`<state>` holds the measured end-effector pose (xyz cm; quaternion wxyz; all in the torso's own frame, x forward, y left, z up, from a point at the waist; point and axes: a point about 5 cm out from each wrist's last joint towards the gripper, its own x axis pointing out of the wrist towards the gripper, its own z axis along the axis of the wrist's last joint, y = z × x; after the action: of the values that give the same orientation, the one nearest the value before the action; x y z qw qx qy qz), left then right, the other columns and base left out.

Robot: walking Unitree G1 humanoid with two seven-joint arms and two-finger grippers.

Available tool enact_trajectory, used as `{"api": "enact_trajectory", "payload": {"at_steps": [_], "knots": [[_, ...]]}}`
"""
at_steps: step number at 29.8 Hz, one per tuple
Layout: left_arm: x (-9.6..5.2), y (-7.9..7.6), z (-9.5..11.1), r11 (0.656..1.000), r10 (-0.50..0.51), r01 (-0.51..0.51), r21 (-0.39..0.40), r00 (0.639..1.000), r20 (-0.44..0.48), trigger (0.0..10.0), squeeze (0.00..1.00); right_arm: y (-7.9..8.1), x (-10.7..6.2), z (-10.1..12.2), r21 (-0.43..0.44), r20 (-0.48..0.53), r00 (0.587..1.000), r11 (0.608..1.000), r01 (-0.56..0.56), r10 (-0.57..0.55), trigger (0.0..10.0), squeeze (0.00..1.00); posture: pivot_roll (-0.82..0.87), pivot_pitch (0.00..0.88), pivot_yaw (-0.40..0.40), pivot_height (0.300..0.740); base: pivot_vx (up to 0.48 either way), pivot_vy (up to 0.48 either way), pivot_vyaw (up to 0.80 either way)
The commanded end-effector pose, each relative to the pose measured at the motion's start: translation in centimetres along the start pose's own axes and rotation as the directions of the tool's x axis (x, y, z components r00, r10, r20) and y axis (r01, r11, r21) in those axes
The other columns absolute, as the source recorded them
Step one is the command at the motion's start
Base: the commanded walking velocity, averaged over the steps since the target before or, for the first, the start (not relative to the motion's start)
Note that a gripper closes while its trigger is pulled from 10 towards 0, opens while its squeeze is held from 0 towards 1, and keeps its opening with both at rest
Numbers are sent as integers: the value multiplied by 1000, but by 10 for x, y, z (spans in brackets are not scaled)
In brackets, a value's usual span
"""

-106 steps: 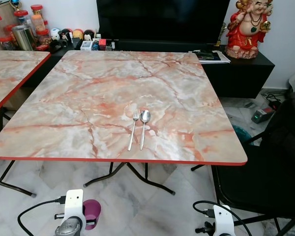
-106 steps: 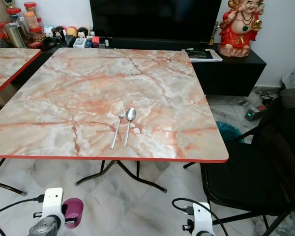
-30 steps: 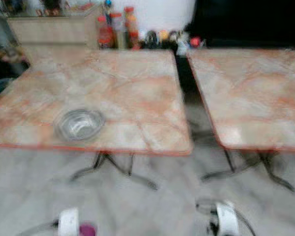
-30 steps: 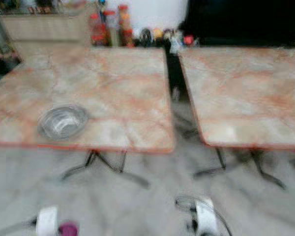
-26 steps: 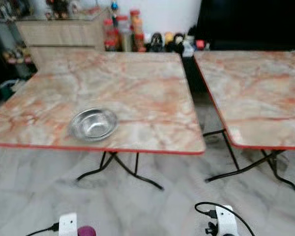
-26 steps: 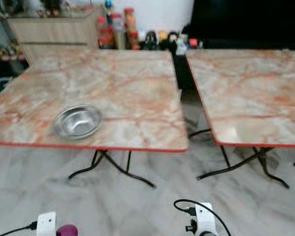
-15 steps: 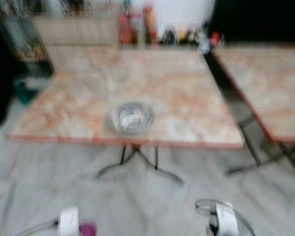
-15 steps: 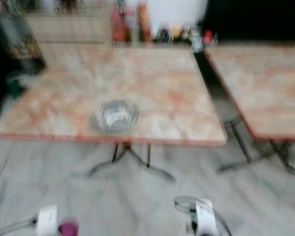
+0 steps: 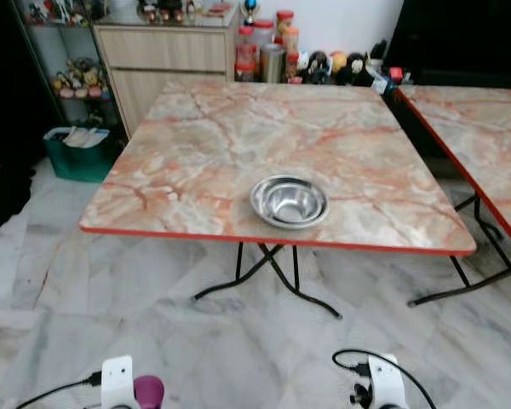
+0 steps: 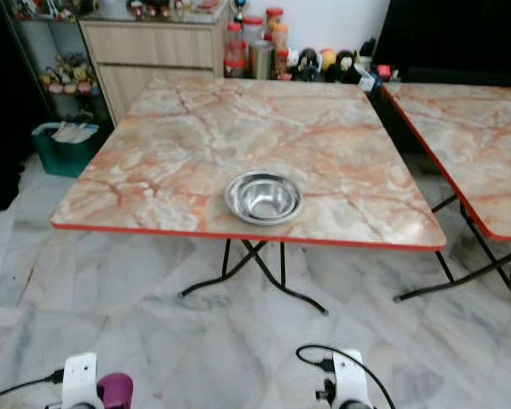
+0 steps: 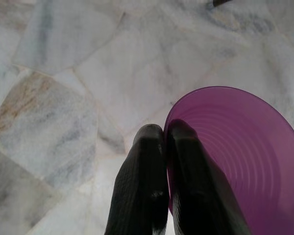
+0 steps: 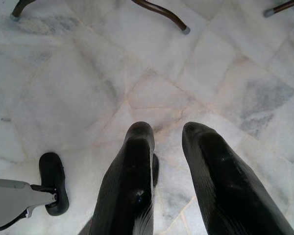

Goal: Setting the table

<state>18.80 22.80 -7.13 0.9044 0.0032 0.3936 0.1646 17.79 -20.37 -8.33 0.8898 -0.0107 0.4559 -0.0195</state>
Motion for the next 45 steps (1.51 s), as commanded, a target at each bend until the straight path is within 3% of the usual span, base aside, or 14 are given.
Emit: {"api": "enact_trajectory", "payload": {"at_steps": [1,6,20,35,45], "knots": [[1,-3,9,1000,-2,2,-10,999,42,10000,0,-4,0,3,9,8,1000,1000,12,-12,10000,0,80,0,-37,728,0,0,0],[3,-3,17,1000,7,-5,-29,998,60,10000,0,-4,0,3,7,8,1000,1000,9,-9,10000,0,87,0,-37,728,0,49,0],[4,-7,27,1000,19,-17,-14,994,106,10000,0,-1,1,4,22,12,1000,1000,11,-11,10000,0,87,0,-25,728,0,468,0],[3,-14,35,1000,-17,20,-14,986,166,10000,0,1,1,2,32,9,1000,999,9,-9,10000,0,89,0,-17,728,0,0,0],[2,-17,26,999,-37,38,-3,991,127,10000,0,0,0,1,10,-2,1000,1000,11,-11,10000,0,86,0,-16,728,137,0,0]]}}
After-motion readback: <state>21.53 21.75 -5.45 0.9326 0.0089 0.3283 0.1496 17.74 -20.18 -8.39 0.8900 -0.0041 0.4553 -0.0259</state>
